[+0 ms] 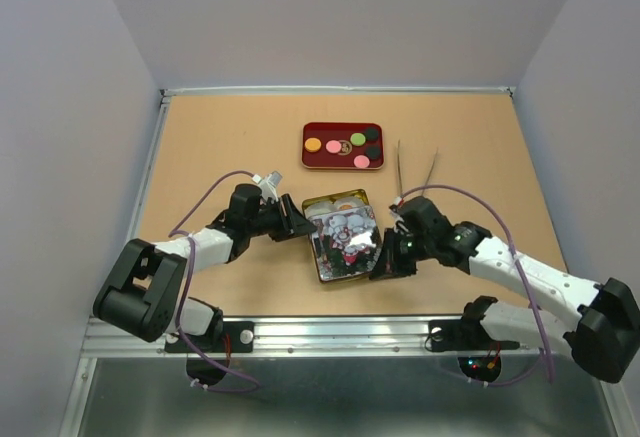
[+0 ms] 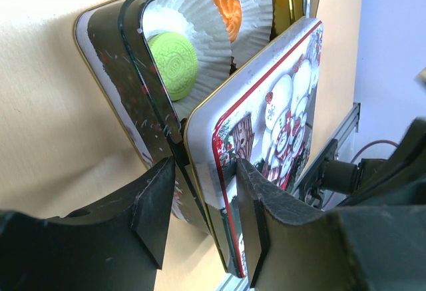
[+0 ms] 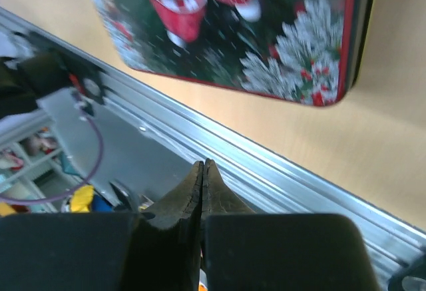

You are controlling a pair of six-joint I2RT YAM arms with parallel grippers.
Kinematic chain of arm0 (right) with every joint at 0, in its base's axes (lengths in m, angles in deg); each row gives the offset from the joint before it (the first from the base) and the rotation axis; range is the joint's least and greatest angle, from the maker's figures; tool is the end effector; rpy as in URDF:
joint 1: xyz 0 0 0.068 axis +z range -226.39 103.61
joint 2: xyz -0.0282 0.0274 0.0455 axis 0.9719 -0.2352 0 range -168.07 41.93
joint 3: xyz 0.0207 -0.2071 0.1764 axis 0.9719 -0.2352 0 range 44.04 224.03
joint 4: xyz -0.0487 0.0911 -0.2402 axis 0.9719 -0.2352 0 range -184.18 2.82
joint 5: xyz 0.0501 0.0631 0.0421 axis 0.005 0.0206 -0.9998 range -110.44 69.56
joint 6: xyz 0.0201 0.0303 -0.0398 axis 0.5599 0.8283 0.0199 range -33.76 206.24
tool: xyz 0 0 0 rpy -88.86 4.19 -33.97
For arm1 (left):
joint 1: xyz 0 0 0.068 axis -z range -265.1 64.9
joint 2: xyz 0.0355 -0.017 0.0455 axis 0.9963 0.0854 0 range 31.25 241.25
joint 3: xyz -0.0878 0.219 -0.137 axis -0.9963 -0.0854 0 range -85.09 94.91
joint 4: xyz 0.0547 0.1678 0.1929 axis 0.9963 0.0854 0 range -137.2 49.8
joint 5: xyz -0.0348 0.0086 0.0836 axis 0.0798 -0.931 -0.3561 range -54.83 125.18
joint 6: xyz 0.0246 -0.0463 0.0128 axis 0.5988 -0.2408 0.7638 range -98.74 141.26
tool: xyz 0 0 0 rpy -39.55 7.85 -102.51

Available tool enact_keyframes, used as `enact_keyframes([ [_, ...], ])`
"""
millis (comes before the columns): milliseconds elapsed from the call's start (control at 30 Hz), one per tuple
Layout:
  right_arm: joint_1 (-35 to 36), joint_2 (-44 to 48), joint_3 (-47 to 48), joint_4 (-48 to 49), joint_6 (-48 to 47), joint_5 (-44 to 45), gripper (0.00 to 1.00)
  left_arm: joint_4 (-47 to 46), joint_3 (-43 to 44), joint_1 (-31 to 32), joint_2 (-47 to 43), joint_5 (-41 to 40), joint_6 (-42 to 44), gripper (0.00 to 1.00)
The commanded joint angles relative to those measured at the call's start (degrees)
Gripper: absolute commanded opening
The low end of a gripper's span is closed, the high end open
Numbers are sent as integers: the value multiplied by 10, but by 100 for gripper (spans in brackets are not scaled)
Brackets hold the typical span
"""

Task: Pack the cookies

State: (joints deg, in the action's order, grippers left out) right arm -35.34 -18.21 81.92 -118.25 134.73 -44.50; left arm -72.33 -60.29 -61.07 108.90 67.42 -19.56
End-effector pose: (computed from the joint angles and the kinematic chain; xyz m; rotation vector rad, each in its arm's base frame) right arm 0.1426 0.1433 0.2198 -0.0154 2.7850 1.0688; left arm 0.2220 -0.1198 0.1640 0.0586 2.2238 -1.2447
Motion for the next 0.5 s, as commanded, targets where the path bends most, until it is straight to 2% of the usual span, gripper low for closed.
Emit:
enact_keyframes([
  [0, 68, -5, -21, -7, 70, 89, 1, 24, -2, 1, 5, -35, 14, 51],
  [133, 120, -27, -32, -3, 102, 140, 0, 23, -5, 2, 0, -34, 14, 50],
  [467, 140, -70, -62, 106, 144, 238, 0, 2, -15, 1, 1, -24, 14, 51],
])
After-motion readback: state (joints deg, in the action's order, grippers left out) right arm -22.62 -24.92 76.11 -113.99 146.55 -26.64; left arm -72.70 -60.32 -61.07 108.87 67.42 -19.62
